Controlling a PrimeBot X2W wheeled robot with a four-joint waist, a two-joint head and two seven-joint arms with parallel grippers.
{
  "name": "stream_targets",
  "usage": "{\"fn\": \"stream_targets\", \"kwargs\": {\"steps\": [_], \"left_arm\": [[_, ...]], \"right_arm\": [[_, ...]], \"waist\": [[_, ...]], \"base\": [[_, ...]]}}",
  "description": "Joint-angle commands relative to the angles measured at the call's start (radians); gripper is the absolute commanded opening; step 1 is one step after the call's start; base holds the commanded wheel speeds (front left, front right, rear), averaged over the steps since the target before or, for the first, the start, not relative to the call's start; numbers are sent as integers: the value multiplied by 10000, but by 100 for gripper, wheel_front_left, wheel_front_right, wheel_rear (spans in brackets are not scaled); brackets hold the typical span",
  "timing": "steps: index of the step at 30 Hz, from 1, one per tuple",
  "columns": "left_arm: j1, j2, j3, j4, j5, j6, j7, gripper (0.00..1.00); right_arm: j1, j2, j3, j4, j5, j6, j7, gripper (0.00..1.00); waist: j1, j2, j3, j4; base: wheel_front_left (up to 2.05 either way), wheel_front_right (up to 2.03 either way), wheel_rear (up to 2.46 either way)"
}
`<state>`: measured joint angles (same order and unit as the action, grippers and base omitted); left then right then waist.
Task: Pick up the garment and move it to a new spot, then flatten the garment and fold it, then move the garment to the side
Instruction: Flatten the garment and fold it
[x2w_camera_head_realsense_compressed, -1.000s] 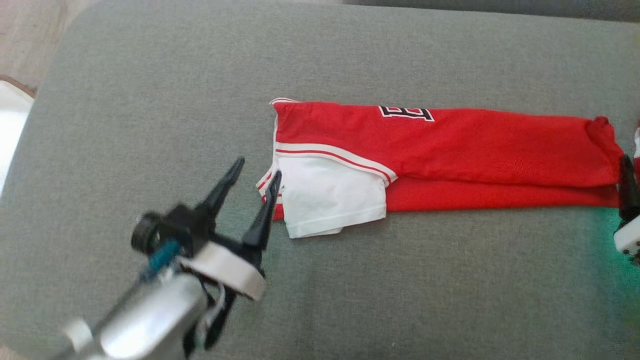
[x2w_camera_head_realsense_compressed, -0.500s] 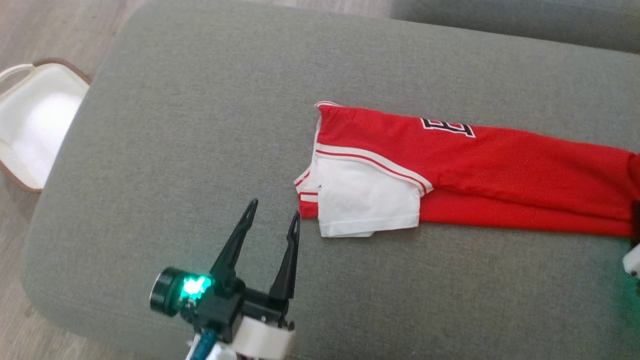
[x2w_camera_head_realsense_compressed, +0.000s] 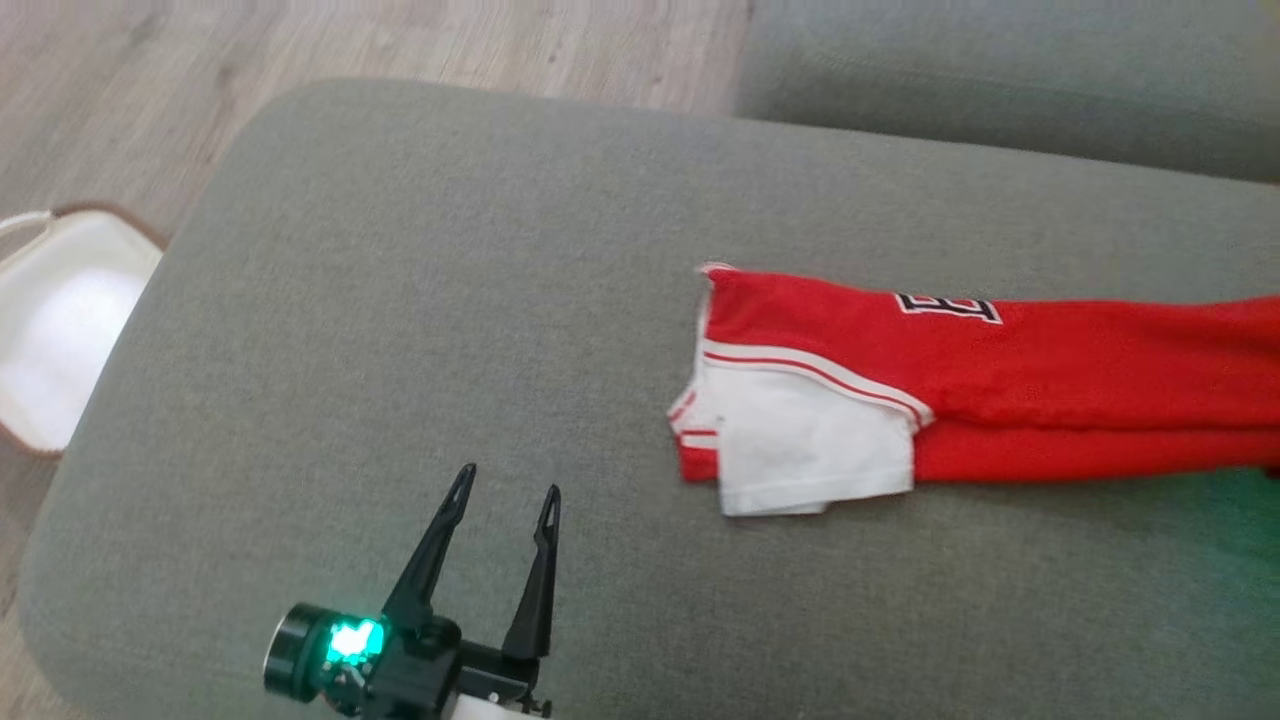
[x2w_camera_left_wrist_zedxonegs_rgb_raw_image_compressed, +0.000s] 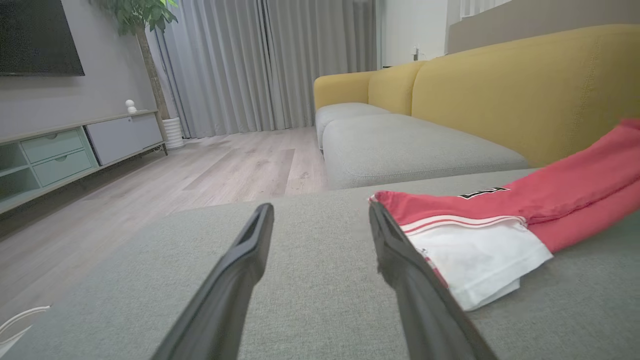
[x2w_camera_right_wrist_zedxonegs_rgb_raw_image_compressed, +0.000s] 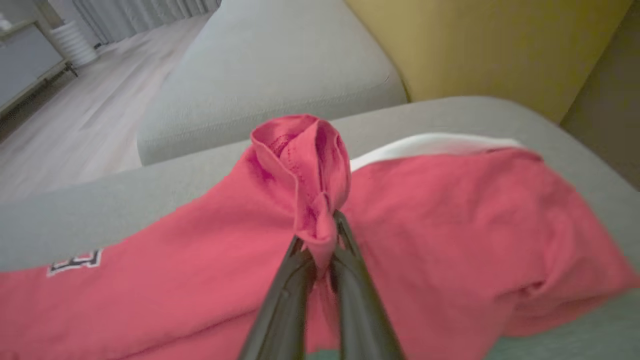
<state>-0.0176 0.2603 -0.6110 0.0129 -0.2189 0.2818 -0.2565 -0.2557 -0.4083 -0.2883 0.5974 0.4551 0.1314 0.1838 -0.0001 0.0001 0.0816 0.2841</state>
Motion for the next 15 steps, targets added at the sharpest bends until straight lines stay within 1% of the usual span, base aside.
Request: {"fn": "stream_targets", "kwargs": {"steps": [1,4,6,8,11,13,15], "left_arm": [[-181,58,436,-258,98,-20,-53,100],[-96,6,628,-225,166,-151,-53,100],[-33,-64,727,-206,206,-231,-53,100],[18,-145,772,-154,247,-343,-53,100],[76,-225,748,-32,321,-581,-53,100],[102,-213,742,38,398,-730,-53,100],[108,-189,740,120,472,-871,-53,100]], "right_arm": [[-170,-370,105,-460,165,-7,74,0],[-367,-209,186,-1234,718,-7,489,0],[-487,150,370,-1851,1066,-7,720,0],[-615,716,660,-2449,1343,-7,951,0],[-764,1757,1081,-3216,1644,-7,1267,0],[-840,2440,1398,-3586,1775,-7,1469,0],[-926,2973,1715,-3799,1834,-7,1581,0]], "waist": [[1,-1,-172,-149],[1,-1,-315,-217],[1,-1,-376,-228],[1,-1,-430,-198],[1,-1,-468,-47],[1,-1,-438,88],[1,-1,-387,250]], "base": [[0,0,0],[0,0,0],[0,0,0],[0,0,0],[0,0,0],[0,0,0],[0,0,0]]}}
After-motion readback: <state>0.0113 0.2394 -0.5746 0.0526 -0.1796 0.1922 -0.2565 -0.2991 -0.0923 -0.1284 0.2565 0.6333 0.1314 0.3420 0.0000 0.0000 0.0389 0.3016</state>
